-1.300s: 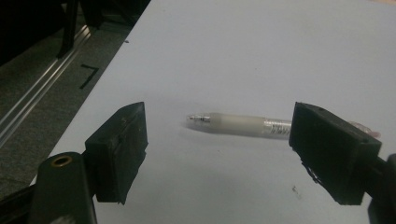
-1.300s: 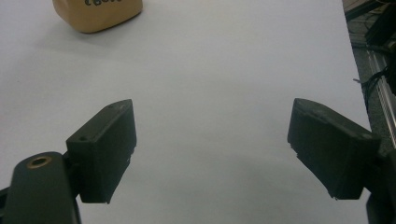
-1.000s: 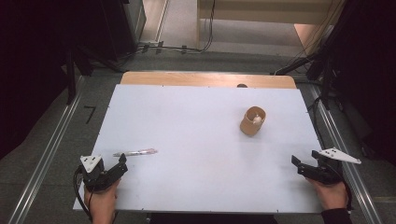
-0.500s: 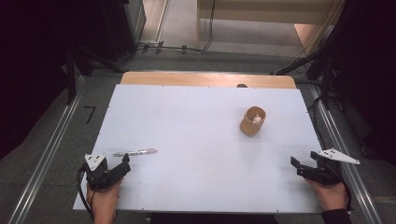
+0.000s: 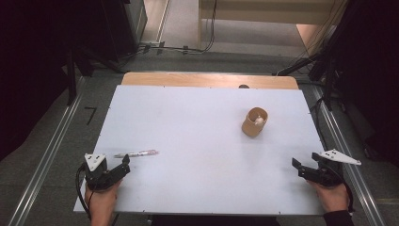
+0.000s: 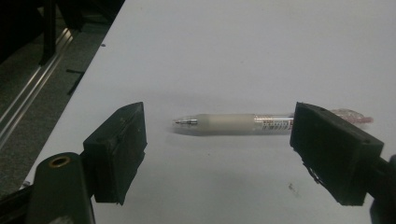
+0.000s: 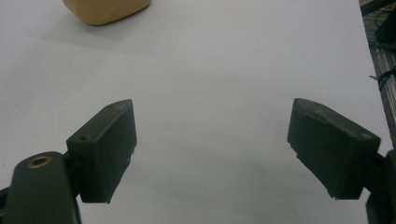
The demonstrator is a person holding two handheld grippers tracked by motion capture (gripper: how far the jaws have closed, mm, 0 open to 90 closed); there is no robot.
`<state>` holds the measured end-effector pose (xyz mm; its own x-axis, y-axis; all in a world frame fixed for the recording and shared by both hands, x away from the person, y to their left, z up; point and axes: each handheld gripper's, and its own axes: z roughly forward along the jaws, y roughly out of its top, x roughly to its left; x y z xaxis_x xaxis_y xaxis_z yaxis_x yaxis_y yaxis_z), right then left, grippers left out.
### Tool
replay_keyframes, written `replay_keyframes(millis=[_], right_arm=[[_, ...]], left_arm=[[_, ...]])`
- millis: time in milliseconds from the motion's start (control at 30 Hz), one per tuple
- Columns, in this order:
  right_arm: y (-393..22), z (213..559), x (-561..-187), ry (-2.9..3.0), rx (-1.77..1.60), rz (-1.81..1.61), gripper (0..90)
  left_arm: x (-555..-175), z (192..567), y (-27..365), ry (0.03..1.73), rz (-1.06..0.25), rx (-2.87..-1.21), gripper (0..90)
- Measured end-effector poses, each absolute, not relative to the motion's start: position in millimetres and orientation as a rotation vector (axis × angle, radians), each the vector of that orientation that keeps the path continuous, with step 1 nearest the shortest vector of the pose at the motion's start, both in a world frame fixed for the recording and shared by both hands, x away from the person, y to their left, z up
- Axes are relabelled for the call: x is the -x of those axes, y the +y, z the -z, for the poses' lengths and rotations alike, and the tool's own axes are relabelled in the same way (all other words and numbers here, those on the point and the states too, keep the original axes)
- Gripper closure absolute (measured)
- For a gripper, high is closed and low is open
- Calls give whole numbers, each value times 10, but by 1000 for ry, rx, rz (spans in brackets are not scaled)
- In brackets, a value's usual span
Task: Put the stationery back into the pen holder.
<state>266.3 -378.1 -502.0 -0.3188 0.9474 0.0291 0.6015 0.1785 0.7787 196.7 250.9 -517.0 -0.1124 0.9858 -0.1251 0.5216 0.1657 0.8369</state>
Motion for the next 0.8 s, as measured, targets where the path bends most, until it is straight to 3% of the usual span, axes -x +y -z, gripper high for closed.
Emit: replay_keyframes(millis=[800], right_arm=[[-3769,5036,-2678,2013,-1449,-969,145]], left_arm=[[-2082,5226,2545,1598,-781,-1627,201]])
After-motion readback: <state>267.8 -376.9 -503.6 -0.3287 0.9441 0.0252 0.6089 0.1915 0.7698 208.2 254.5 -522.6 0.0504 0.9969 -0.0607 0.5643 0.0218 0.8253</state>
